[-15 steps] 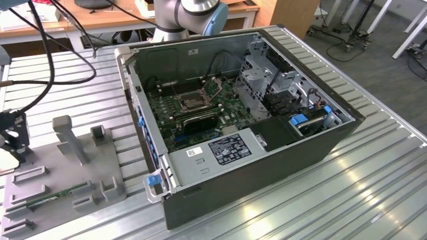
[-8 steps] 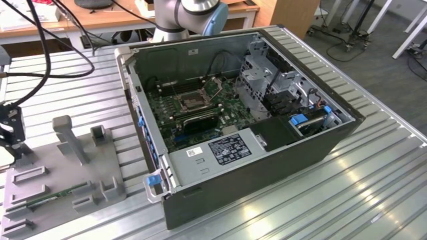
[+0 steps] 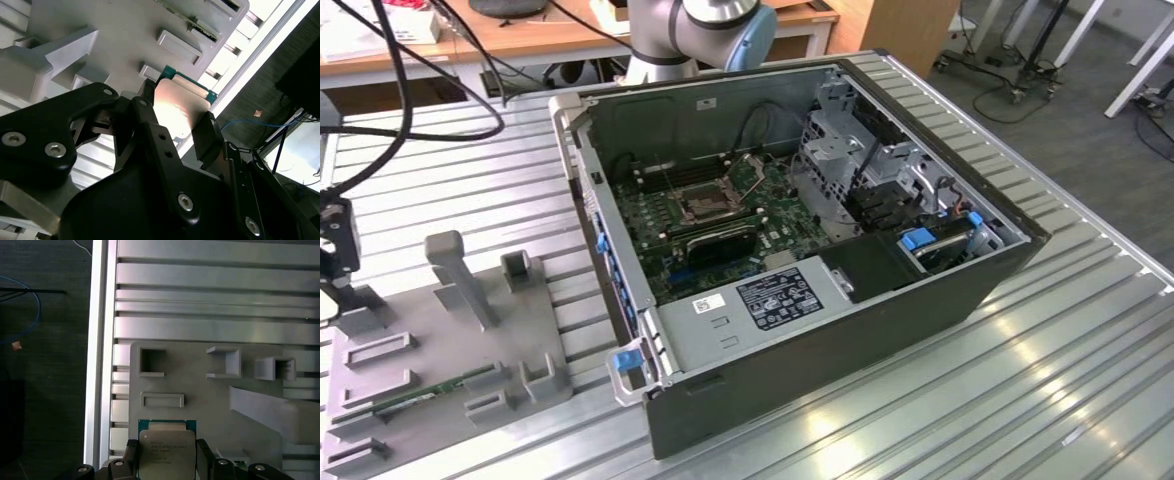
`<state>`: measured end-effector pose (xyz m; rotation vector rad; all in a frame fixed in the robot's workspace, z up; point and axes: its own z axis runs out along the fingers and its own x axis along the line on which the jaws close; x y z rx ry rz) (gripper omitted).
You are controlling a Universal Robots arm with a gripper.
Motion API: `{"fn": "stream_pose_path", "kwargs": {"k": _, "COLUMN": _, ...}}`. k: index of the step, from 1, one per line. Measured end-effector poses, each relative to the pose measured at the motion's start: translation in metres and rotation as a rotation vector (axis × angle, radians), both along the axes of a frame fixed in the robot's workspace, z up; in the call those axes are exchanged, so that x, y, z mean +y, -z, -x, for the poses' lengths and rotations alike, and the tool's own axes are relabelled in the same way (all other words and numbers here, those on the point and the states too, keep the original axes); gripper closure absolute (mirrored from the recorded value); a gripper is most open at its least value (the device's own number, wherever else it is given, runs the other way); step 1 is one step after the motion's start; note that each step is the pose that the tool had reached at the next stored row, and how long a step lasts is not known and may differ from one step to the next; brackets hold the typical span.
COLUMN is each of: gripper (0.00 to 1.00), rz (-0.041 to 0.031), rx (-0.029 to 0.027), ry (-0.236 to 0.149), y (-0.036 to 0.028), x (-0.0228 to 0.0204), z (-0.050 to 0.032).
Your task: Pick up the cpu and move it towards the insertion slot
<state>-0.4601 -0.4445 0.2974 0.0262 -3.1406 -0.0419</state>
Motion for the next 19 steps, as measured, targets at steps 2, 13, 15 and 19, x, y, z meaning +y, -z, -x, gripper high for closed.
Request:
{"fn": "stream_pose_path", "kwargs": {"k": 2, "gripper": 0.45, "rz": 0.0001, "rx": 0.0002, "ry": 0.0, "y": -0.0036, "x": 0.0, "z": 0.0}}
{"fn": "stream_pose_path", "kwargs": {"k": 13, "gripper": 0.45, "rz": 0.0, "rx": -0.0001, "ry": 0.0, "y": -0.0141, "x": 0.0, "z": 0.0}}
{"fn": "stream_pose_path", "kwargs": {"k": 15, "gripper": 0.45, "rz": 0.0, "rx": 0.0, "ry": 0.0, "y": -0.0145, "x": 0.0, "z": 0.0}}
{"fn": "stream_pose_path", "kwargs": {"k": 19, "gripper": 0.45, "rz": 0.0, "rx": 0.0001, "ry": 0.0, "y": -0.0149, "x": 0.0, "z": 0.0}}
